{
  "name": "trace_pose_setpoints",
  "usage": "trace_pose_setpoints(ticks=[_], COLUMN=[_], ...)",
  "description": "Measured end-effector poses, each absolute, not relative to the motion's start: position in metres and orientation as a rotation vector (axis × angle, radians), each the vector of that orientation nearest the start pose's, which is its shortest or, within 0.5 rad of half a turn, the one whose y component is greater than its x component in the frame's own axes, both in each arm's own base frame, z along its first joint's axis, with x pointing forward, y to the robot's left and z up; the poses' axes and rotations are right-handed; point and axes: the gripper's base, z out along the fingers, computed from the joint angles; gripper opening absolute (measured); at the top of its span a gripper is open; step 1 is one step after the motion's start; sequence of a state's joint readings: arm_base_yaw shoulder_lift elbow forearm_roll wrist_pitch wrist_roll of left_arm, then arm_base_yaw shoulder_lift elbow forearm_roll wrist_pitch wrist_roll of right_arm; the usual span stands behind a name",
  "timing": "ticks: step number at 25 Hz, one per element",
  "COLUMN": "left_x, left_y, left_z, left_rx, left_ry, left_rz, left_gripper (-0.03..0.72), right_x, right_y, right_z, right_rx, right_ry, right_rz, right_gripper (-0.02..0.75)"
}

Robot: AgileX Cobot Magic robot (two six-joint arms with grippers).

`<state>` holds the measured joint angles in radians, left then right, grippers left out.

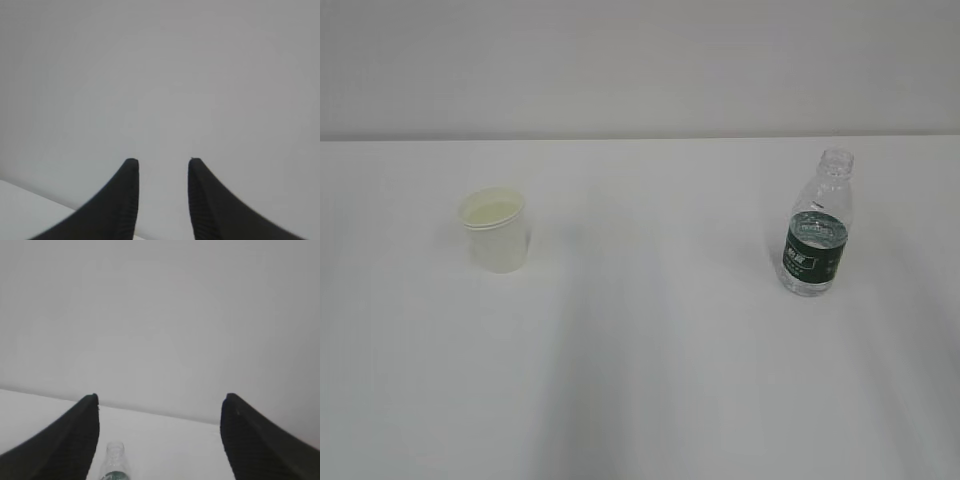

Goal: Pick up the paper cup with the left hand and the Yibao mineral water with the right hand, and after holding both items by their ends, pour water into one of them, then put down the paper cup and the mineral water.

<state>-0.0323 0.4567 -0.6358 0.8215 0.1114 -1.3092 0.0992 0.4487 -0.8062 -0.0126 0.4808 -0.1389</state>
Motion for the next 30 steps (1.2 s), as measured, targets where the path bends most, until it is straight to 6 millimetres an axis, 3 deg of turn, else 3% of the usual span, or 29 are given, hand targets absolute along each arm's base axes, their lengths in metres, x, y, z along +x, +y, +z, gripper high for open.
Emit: trace_pose_setpoints(ticks=[9,17,24,30], left_x=[0.072,0.069,0.031,-0.008], left_y=[0.013,0.007,0.001,0.001], left_z=[0.376,0.358,0.362,0.349], left_rx=[-0.405,-0.243,-0.086,0.035], left_ry=[1.439,1.676,1.722,1.852], left_rz=[-0.267,-0.160,-0.228,-0.231], left_gripper=[0.241,0.241,0.241,0.241], right_x=[0.028,-0.001,-0.041,-0.075], right_y=[-0.005,-0.010,-0.015,-0.015], right_z=[0.403,0.416,0.406,0.384], right_rx=[-0.162,-0.132,-0.103,-0.105], right_ry=[1.664,1.648,1.722,1.787], right_rz=[-0.134,-0.142,-0.125,-0.064], right_gripper=[0.571,0.572,0.571,0.571])
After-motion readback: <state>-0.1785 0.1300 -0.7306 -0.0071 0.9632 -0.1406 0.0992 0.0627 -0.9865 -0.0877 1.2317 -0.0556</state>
